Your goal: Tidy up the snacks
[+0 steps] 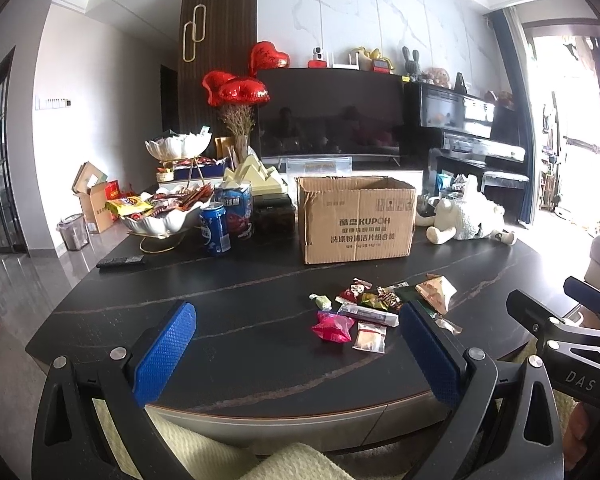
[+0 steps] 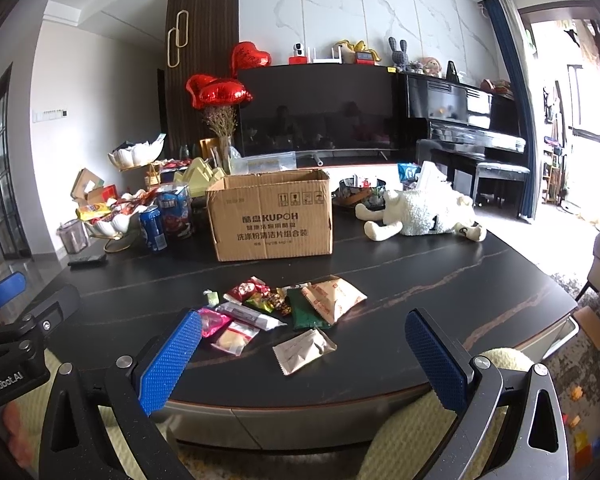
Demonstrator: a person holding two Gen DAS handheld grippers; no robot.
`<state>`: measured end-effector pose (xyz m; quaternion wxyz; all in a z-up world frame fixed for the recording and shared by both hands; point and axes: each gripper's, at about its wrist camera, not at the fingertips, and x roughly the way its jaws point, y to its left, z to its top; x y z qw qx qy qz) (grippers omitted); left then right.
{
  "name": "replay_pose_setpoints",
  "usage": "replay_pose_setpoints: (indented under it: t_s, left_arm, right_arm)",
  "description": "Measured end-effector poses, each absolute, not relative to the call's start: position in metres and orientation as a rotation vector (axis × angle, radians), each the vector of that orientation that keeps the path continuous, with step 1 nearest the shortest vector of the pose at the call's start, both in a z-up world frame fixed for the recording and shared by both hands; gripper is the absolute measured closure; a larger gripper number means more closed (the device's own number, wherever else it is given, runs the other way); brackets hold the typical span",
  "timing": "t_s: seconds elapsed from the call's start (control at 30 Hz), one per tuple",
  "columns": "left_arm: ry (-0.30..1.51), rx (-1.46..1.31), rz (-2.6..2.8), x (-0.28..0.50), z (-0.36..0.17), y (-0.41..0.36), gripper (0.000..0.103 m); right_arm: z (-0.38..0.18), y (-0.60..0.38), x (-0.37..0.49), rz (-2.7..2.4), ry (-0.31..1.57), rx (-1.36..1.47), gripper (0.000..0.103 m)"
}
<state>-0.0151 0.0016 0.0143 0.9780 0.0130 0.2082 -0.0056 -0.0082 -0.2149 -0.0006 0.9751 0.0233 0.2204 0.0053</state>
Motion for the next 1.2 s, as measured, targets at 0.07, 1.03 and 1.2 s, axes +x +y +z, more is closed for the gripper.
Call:
replay_pose_setpoints:
  t_s: [0.07, 1.03, 1.2]
  left_arm:
    - [0.416, 0.028, -0.009, -0.0158, 0.0143, 0.0014, 0.000]
    - [0.404, 0.028, -0.006, -0.0177, 0.0150, 0.0005, 0.000]
    - [0.403, 0.029, -0.004, -0.0181, 0.0143, 0.0003, 0.000]
  right_arm:
    - [0.0001, -0.2152, -0.0082, 0.012, 0.444, 0.048, 0.000]
    - [0.0039, -0.2161, -0.0102, 0.010, 0.434, 0.045, 0.000]
    - [0.0044, -0.2160, -0.0104, 0.011, 0.436, 0.044, 0.000]
